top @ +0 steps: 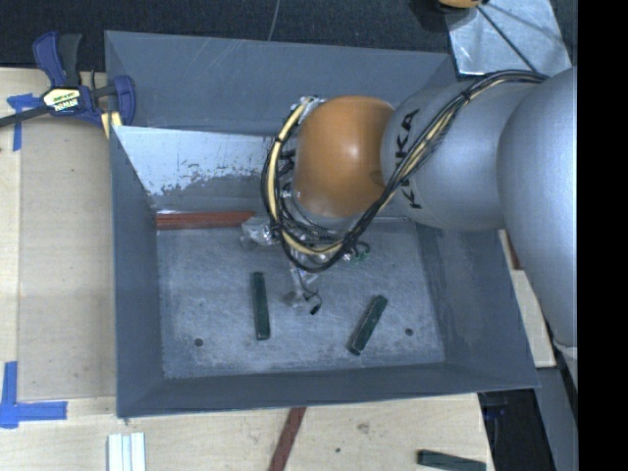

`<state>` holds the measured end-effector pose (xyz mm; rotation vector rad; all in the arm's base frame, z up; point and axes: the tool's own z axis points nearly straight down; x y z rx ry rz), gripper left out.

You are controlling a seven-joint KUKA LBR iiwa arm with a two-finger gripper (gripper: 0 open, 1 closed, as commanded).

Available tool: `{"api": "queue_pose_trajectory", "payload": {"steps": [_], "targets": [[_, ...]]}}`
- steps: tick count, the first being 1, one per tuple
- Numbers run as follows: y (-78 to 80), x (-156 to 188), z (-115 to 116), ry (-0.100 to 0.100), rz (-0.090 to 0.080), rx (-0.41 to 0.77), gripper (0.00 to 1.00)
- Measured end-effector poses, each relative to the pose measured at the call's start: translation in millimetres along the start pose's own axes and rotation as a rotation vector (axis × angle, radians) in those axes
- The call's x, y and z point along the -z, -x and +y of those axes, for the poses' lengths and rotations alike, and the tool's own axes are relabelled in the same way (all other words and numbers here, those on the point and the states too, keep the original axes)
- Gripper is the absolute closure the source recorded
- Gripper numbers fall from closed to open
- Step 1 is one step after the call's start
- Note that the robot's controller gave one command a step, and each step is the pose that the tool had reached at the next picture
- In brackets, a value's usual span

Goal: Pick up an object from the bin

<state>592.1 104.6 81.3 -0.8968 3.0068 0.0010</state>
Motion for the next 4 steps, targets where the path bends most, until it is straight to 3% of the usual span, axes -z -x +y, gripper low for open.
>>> {"api": "queue_pose_trajectory", "payload": {"steps": [1,2,3,4], "targets": [[0.0,0,0,0.000,0.000,-0.001,0.00],[-29.3,-10,78,0.002,0.001,0.310,1.00],[-29.3,-10,78,0.002,0.001,0.309,1.00],[-31.9,29,73,0.006,0.009,0.311,1.00]]}}
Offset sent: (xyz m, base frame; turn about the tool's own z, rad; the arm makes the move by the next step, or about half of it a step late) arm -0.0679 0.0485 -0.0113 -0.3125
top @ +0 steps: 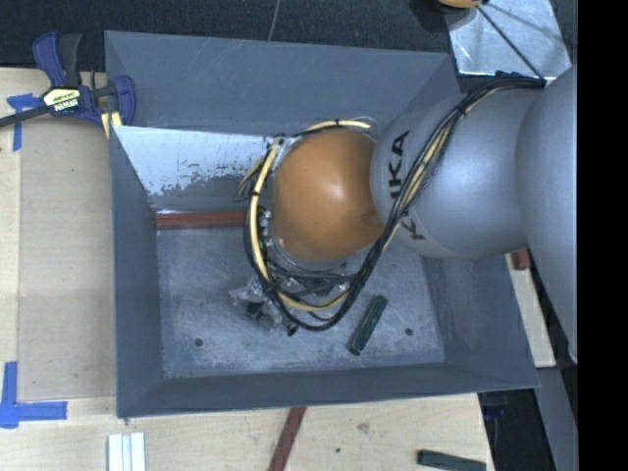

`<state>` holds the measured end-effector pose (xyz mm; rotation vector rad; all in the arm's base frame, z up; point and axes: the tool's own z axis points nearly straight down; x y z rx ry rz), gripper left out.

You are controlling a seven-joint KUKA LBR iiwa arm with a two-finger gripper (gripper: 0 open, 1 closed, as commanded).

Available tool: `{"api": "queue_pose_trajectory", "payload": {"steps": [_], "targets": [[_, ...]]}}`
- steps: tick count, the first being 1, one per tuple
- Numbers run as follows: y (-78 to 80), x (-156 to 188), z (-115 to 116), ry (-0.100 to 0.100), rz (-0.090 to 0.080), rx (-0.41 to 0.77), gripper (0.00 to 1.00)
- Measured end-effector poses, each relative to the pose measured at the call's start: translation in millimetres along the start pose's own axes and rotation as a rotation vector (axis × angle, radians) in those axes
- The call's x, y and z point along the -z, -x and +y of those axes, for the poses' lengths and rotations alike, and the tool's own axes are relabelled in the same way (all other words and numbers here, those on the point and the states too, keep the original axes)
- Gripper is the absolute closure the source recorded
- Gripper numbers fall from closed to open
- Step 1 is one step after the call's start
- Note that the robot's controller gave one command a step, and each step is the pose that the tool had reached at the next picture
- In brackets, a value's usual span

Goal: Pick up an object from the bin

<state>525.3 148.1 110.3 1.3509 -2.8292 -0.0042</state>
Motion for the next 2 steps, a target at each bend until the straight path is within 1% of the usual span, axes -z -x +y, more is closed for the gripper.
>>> {"api": "queue_pose_trajectory", "payload": {"steps": [1,2], "targets": [[12.1,20,-19,-0.012,-0.015,0.002,1.00],[-15.7,121,-49,-0.006,-0.008,-0.015,1.00]]}}
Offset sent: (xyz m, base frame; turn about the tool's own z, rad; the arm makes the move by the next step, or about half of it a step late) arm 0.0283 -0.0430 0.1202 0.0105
